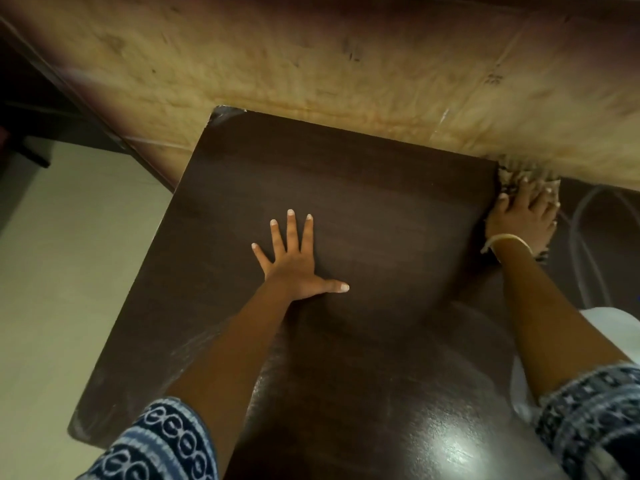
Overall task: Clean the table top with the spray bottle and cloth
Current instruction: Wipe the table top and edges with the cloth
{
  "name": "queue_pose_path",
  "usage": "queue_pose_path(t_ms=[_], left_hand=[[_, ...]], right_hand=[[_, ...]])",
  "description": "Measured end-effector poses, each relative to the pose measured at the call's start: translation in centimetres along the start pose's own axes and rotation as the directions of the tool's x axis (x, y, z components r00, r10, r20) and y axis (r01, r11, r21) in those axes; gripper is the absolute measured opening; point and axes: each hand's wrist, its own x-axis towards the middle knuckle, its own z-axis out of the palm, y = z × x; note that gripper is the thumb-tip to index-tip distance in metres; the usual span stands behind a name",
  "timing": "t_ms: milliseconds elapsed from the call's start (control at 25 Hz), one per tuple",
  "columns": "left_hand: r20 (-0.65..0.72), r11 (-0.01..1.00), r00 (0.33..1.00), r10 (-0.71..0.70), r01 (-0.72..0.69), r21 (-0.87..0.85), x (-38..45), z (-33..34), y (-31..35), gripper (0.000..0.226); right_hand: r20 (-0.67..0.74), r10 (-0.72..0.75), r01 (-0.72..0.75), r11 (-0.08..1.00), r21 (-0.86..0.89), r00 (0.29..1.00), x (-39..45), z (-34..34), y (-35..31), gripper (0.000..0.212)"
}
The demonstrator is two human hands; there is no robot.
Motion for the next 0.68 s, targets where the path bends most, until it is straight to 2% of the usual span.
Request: queue_pose_path(t_ms=[80,160,200,240,320,360,400,440,480,520,560,600,680], left_hand=[[0.017,1.0,1.0,-0.008,0.008,0.0,0.0,-0.1,0.1,0.144],[0.021,1.0,1.0,-0.005,0.005,0.0,-0.1,-0.1,0.2,0.144],[0.018,1.0,1.0,-0.004,0.004,-0.001,-0.2,-0.1,0.3,0.144],[0.012,1.0,1.0,-0.006,0.006,-0.003,-0.2,-0.1,0.3,0.144],[-0.001,1.0,1.0,-0.004,0.004,0.026,-0.5,0.0,0.1,0.141],[-0.012,0.999,1.0,-0.004,0.004,0.052,-0.7,0.3,0.0,0.138],[-0.021,0.998,1.0,-0.006,0.008,0.069,-1.0,0.5,0.1,0.133],[-0.025,0.997,1.0,-0.01,0.012,0.074,-1.4,0.7,0.2,0.128],[-0.036,0.997,0.999,-0.013,0.016,0.076,-2.0,1.0,0.2,0.123],[-0.046,0.997,0.999,-0.008,0.011,0.077,-2.6,1.3,0.1,0.118],[-0.044,0.997,0.999,0.014,-0.01,0.076,-3.3,1.7,0.2,0.114],[-0.023,0.996,0.998,0.062,-0.06,0.072,-4.2,2.0,0.2,0.11],[0.055,0.979,0.979,0.198,-0.2,0.046,-6.2,2.6,-0.2,0.104]], right_hand=[[-0.008,0.001,-0.002,1.0,-0.019,1.0,-1.8,0.8,-3.8,0.058],[0.02,-0.232,0.233,0.972,-0.037,0.973,-5.4,2.4,-7.9,0.059],[0.047,-0.388,0.39,0.92,-0.035,0.92,-8.2,3.4,-9.5,0.058],[0.087,-0.555,0.559,0.828,-0.037,0.827,-11.4,4.4,-10.7,0.057],[0.232,-0.792,0.817,0.576,-0.025,0.565,-17.1,5.5,-10.4,0.056],[0.266,-0.839,0.873,0.488,-0.022,0.475,-17.4,5.3,-9.4,0.055],[0.254,-0.855,0.886,0.463,-0.015,0.452,-16.0,4.7,-7.9,0.054],[0.211,-0.826,0.848,0.529,-0.027,0.522,-14.0,4.1,-5.9,0.054],[0.156,-0.749,0.763,0.644,-0.055,0.644,-11.9,3.3,-3.4,0.055],[0.101,-0.635,0.642,0.762,-0.082,0.766,-10.0,2.3,-0.4,0.056],[0.068,-0.506,0.511,0.856,-0.082,0.86,-9.1,1.5,2.9,0.057],[0.052,-0.401,0.404,0.913,-0.065,0.915,-9.4,0.7,6.0,0.058],[0.015,-0.276,0.276,0.96,-0.049,0.961,-12.0,0.3,8.8,0.061]])
